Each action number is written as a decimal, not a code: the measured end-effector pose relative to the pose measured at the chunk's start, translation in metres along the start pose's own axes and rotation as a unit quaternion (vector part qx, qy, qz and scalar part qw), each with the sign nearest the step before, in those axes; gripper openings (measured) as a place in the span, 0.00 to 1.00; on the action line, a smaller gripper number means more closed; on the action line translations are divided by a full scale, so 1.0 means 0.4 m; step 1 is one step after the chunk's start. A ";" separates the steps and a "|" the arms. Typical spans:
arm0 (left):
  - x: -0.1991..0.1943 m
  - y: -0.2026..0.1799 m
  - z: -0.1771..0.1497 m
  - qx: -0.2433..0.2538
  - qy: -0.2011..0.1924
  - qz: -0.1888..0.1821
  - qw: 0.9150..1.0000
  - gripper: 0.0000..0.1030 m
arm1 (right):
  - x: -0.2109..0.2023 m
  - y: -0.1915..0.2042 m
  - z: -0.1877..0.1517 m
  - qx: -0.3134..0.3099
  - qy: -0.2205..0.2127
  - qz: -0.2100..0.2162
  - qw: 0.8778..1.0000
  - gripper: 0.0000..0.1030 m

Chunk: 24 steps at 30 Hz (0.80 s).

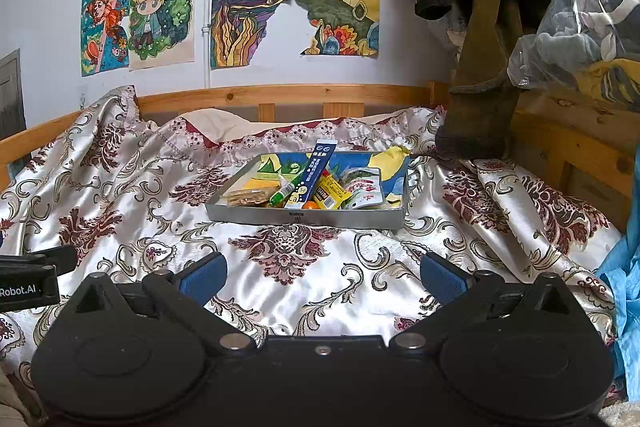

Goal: Organize snacks

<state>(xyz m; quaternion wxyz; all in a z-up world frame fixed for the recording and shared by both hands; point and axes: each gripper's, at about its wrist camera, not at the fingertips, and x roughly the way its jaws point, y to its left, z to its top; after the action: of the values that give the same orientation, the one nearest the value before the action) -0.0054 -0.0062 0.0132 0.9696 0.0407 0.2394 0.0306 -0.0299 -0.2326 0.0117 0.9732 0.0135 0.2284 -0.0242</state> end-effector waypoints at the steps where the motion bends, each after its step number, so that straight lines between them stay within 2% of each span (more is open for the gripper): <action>1: 0.000 0.000 0.000 0.000 0.000 0.000 1.000 1.00 | 0.001 -0.001 0.000 0.000 0.000 0.000 1.000 0.99; 24: 0.000 0.002 -0.001 0.003 0.000 0.002 1.000 1.00 | 0.001 0.000 0.001 -0.001 0.000 0.000 1.000 0.99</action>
<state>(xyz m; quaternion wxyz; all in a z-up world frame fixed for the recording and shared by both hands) -0.0056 -0.0054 0.0129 0.9695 0.0441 0.2392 0.0317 -0.0295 -0.2326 0.0118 0.9731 0.0127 0.2287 -0.0240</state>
